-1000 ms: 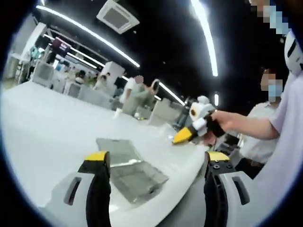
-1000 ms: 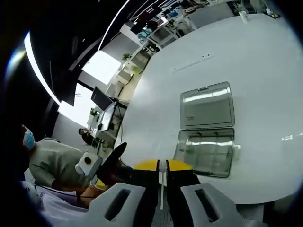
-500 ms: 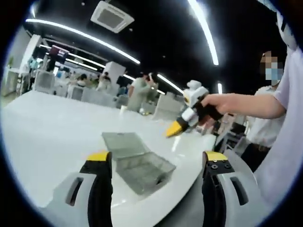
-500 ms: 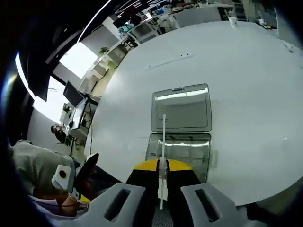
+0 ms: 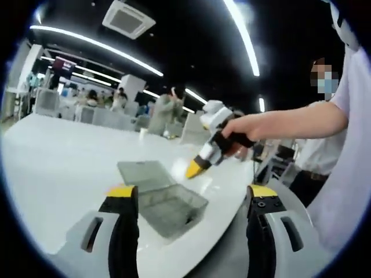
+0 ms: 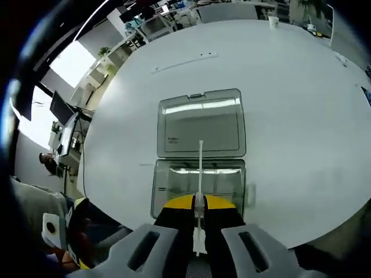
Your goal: Insert the divider into the dual guide fixture by aligning both edges with the guide slots and pushing it downward to the bottom, including one-sided entry, uneven engagement, binding, and posture correction.
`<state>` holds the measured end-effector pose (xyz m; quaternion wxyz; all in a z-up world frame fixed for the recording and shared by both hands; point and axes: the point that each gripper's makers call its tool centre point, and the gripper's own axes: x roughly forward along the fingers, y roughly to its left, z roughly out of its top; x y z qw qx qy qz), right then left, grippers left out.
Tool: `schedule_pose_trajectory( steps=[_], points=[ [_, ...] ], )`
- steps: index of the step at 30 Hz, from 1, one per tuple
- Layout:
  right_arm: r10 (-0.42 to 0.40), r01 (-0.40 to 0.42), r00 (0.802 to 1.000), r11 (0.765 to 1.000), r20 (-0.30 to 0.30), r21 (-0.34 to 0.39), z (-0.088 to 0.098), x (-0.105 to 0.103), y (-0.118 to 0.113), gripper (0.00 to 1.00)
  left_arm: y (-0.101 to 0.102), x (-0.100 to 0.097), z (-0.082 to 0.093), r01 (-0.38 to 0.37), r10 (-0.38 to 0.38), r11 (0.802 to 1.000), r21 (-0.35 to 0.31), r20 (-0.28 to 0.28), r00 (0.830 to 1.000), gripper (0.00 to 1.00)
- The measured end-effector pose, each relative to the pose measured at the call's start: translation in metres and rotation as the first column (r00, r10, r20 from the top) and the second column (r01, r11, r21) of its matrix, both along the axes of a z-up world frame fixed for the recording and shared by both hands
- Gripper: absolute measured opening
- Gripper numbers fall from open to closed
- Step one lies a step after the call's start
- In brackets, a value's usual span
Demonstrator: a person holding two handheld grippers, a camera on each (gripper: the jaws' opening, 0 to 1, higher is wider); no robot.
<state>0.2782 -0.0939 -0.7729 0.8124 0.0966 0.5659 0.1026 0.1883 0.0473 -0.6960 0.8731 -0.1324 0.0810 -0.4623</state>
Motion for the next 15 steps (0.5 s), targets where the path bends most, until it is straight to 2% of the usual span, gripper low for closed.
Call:
schedule_pose_trajectory(
  steps=[7, 15],
  points=[
    [0.002, -0.003, 0.998, 1.000, -0.055, -0.020, -0.013, 0.001, 0.003, 0.00, -0.001, 0.001, -0.001, 0.005, -0.005, 1.000, 0.007, -0.003, 1.000, 0.73],
    [-0.003, 0.000, 0.997, 0.999, -0.078, -0.033, -0.023, 0.000, 0.005, 0.00, -0.002, 0.003, -0.004, 0.004, -0.004, 1.000, 0.019, -0.006, 1.000, 0.73]
  ],
)
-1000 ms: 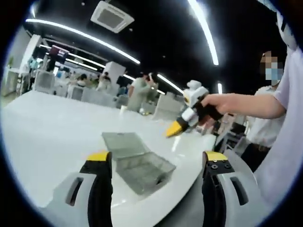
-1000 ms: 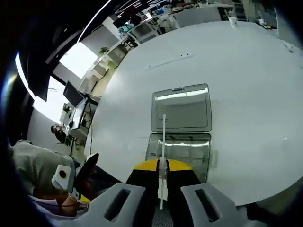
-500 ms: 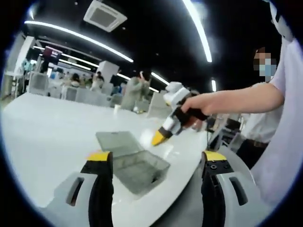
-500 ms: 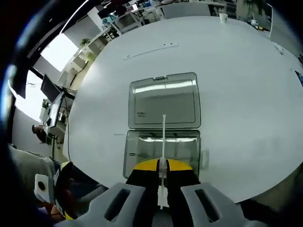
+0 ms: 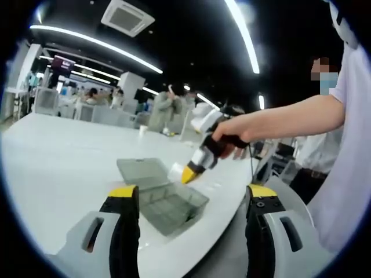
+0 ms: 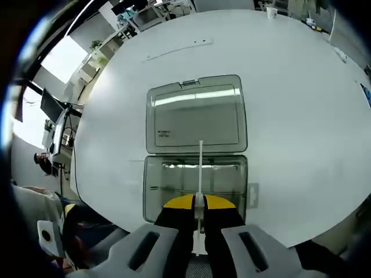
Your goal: Insert the divider into the dual guide fixture by aligning both edges with the guide slots and pushing it downward to the bottom, including one-sided entry, uneven engagement, binding, and posture correction.
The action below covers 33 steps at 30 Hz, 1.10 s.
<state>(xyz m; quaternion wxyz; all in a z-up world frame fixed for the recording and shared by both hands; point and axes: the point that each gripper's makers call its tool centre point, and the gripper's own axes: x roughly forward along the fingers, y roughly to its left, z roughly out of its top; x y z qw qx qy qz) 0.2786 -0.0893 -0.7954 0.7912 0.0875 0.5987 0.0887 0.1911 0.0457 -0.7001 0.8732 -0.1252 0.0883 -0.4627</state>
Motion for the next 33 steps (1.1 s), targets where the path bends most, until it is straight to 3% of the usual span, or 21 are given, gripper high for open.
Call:
schedule_pose_trajectory(
  steps=[12, 33],
  points=[
    [-0.033, 0.032, 0.998, 0.999, -0.051, -0.018, -0.016, -0.006, -0.003, 0.00, -0.001, 0.000, -0.002, 0.003, -0.003, 1.000, 0.009, -0.003, 1.000, 0.72],
    [-0.016, 0.011, 0.997, 0.998, -0.071, -0.063, -0.030, -0.008, -0.005, 0.00, 0.000, -0.001, -0.005, 0.012, -0.012, 1.000, 0.004, -0.019, 1.000, 0.70]
  ],
)
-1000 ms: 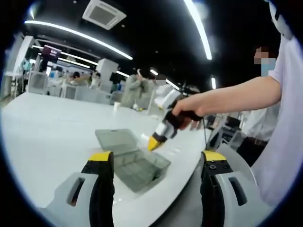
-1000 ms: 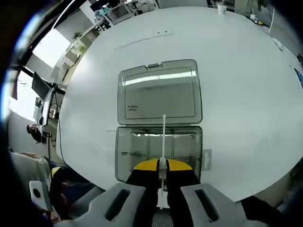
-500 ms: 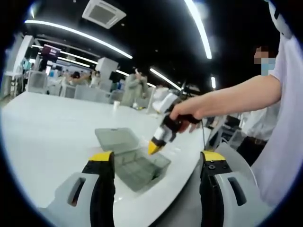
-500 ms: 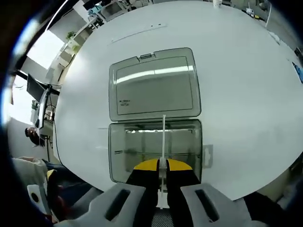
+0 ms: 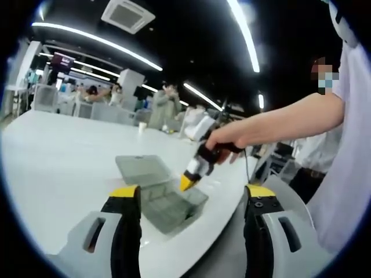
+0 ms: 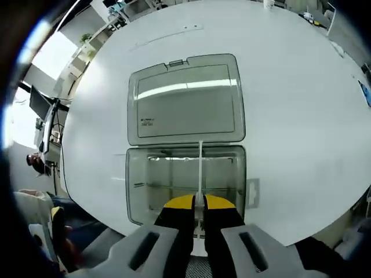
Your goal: Insert the divider into the dual guide fixture by aligning both edges with the guide slots and pushing it downward to the bottom, including one-sided entry, uneven engagement, binding, and posture correction.
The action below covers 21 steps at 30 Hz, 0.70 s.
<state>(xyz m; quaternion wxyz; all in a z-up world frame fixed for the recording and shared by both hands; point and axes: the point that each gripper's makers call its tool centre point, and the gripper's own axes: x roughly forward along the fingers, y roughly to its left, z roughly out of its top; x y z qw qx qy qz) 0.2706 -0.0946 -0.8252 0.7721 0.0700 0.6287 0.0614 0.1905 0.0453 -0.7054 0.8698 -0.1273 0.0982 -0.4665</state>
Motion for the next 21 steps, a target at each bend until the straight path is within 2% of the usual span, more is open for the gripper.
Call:
schedule_pose_trajectory(
  steps=[21],
  points=[
    [0.012, -0.012, 1.000, 0.999, -0.019, -0.037, -0.0055, -0.0027, -0.0009, 0.00, 0.0003, -0.0027, -0.0034, 0.000, 0.000, 1.000, 0.007, -0.007, 1.000, 0.69]
  ],
)
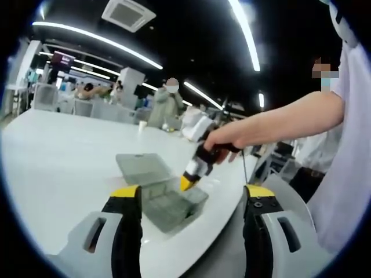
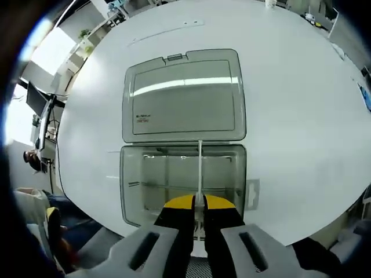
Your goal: Insert the divider into the dual guide fixture by aligning both edges with the guide slots and pushing it downward to the bottom, including one-sided entry, uneven engagement, binding, and posture correction.
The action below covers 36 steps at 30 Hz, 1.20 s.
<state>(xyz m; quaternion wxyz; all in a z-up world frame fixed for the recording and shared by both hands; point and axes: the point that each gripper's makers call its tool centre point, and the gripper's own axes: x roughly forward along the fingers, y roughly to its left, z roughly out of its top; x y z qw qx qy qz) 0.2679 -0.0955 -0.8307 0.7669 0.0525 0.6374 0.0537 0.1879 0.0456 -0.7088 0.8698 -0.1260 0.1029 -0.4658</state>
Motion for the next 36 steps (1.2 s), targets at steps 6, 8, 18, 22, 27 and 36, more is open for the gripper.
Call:
schedule_pose_trajectory(
  steps=[6, 8, 18, 22, 27, 36],
  points=[
    [-0.002, 0.002, 1.000, 1.000, -0.011, -0.006, -0.001, -0.001, 0.001, 0.00, 0.001, 0.000, -0.001, 0.001, -0.001, 1.000, 0.000, 0.000, 1.000, 0.69],
    [-0.008, 0.008, 1.000, 1.000, -0.012, -0.004, -0.001, -0.002, 0.001, 0.00, 0.001, 0.000, -0.001, 0.001, -0.001, 1.000, -0.002, -0.001, 1.000, 0.68],
    [-0.027, 0.027, 0.999, 1.000, -0.023, -0.008, -0.004, -0.003, 0.002, 0.00, 0.001, 0.000, -0.002, 0.006, -0.006, 1.000, -0.002, -0.005, 1.000, 0.68],
    [-0.023, 0.023, 0.999, 1.000, -0.024, -0.019, -0.004, -0.003, 0.003, 0.00, 0.000, -0.001, -0.002, 0.012, -0.012, 1.000, 0.000, -0.007, 1.000, 0.68],
    [-0.029, 0.029, 0.999, 0.999, -0.025, -0.020, -0.005, -0.003, 0.002, 0.00, -0.001, -0.002, -0.003, 0.020, -0.020, 1.000, 0.009, -0.007, 1.000, 0.68],
    [-0.020, 0.019, 0.999, 0.999, -0.025, -0.030, -0.010, -0.002, 0.001, 0.00, -0.004, -0.004, -0.003, 0.031, -0.030, 0.999, 0.016, -0.012, 0.999, 0.68]
  ],
)
